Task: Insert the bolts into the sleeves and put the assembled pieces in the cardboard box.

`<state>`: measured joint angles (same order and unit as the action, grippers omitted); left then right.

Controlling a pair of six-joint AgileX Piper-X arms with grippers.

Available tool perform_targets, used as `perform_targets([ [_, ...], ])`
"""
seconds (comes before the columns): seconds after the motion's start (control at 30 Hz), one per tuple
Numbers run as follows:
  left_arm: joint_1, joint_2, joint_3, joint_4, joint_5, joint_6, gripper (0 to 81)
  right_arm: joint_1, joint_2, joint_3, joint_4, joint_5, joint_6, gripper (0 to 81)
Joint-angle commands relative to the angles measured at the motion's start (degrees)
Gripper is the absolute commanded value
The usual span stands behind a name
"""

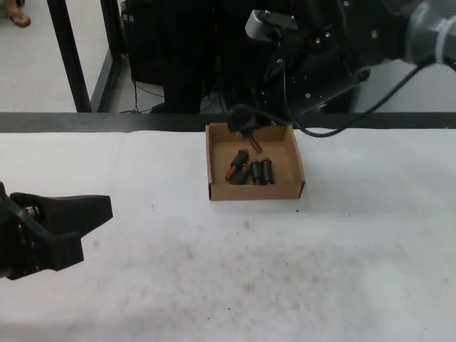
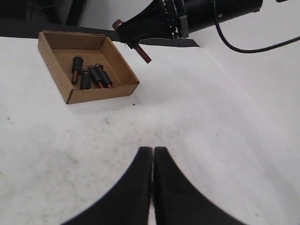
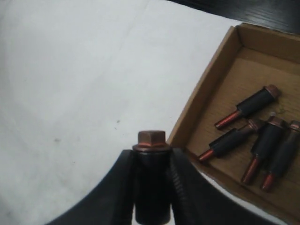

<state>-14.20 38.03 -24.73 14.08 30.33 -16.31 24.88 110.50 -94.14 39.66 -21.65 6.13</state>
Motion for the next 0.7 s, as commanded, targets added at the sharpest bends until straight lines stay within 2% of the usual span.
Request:
perform_targets([
  [0.0,-0.04,-0.30,-0.06,0.21,-0.72,0.05,0.8,-1.54,2.81,-4.87,2.48,-0.52,-0.49,0.2],
  [0.37,-0.04,-0.30,-0.06,2.61,-0.70,0.20,0.8,-4.35,13.41,-15.57,11.10,-0.52,0.55,0.2],
  [0.67,-0.04,-0.30,-0.06,4.09,-1.67,1.33,0.8,-5.47,19.30,-17.81,11.54,2.70,2.95,0.2],
])
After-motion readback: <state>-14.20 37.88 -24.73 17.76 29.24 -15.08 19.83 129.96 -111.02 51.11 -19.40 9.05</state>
